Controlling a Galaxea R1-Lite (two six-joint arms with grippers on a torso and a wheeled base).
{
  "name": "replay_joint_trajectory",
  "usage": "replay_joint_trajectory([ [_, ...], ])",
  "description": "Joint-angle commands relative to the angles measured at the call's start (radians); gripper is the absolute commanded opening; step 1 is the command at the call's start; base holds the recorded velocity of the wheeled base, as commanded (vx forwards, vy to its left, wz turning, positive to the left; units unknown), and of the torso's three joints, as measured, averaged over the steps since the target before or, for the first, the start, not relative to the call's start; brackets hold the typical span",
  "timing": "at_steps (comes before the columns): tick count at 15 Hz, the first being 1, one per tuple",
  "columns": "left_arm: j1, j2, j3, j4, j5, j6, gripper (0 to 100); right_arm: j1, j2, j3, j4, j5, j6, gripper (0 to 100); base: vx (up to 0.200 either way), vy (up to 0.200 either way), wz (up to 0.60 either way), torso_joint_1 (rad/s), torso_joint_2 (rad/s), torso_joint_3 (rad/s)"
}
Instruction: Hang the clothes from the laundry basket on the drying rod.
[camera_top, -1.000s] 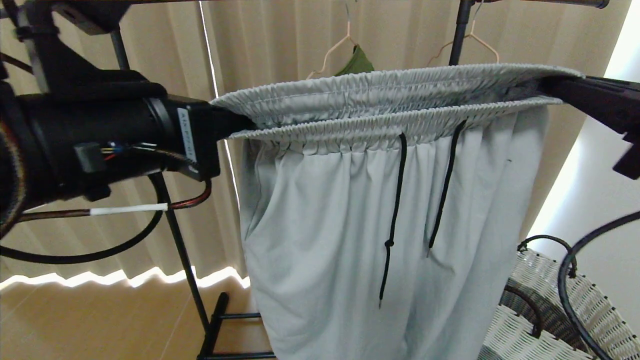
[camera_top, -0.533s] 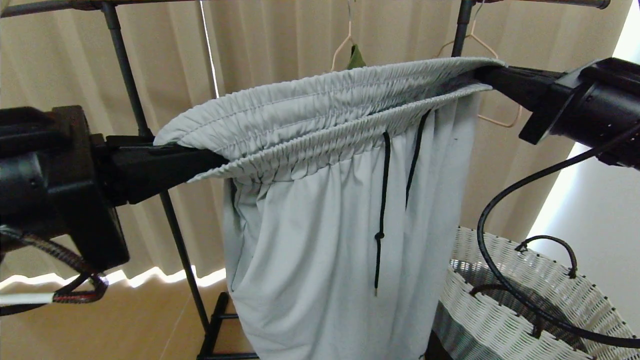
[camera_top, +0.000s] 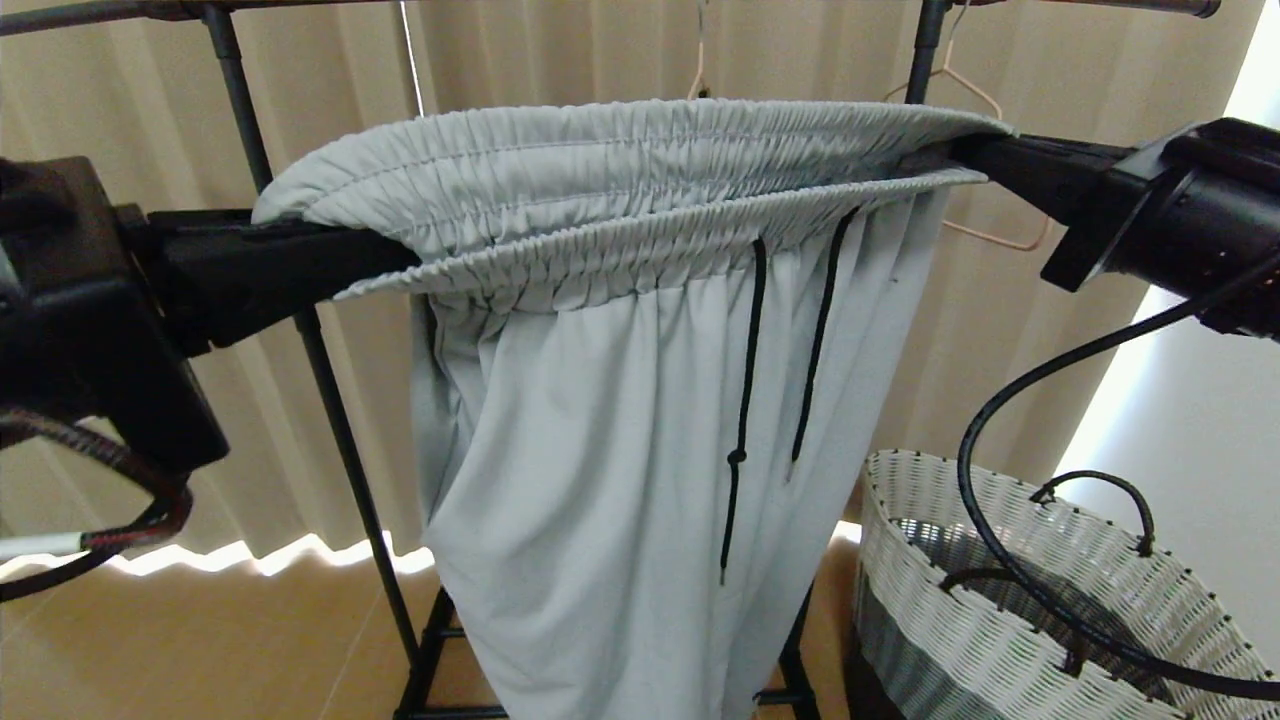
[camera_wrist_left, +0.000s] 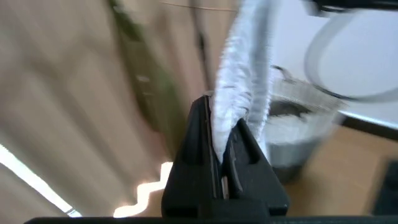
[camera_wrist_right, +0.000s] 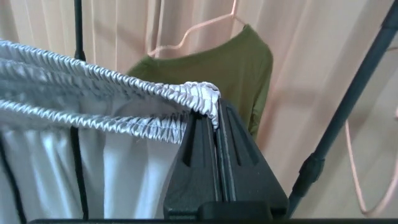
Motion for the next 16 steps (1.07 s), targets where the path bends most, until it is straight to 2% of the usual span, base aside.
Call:
replay_joint_trajectory([
  [1, 0.001, 0.077, -0.064, -0.007, 0.075, -0.006, 0, 0.002, -0.056, 0.005, 0.01, 0.0, -0.001, 0, 0.0, 0.0, 0.0, 0.0, 0.0, 0.0],
  [4, 0.001, 0.163, -0.09, -0.079, 0.191, -0.026, 0, 0.002, -0.102, 0.051, 0.01, 0.0, -0.001, 0, 0.0, 0.0, 0.0, 0.0, 0.0, 0.0],
  [5, -0.001, 0.207, -0.064, -0.142, 0.239, -0.032, 0, 0.002, -0.125, 0.113, 0.01, 0.0, -0.001, 0, 0.0, 0.0, 0.0, 0.0, 0.0, 0.0],
  [7, -0.001, 0.244, -0.012, -0.196, 0.277, -0.031, 0, 0.002, -0.133, 0.199, 0.001, 0.0, -0.003, 0, 0.0, 0.0, 0.0, 0.0, 0.0, 0.0],
  [12, -0.001, 0.242, -0.01, -0.202, 0.277, -0.028, 0, 0.003, -0.125, 0.2, 0.0, 0.001, -0.004, 0, 0.0, 0.0, 0.0, 0.0, 0.0, 0.0],
  [16, 0.001, 0.227, -0.055, -0.2, 0.277, -0.026, 0, 0.003, -0.125, 0.176, 0.007, 0.001, -0.004, 0, 0.0, 0.0, 0.0, 0.0, 0.0, 0.0],
])
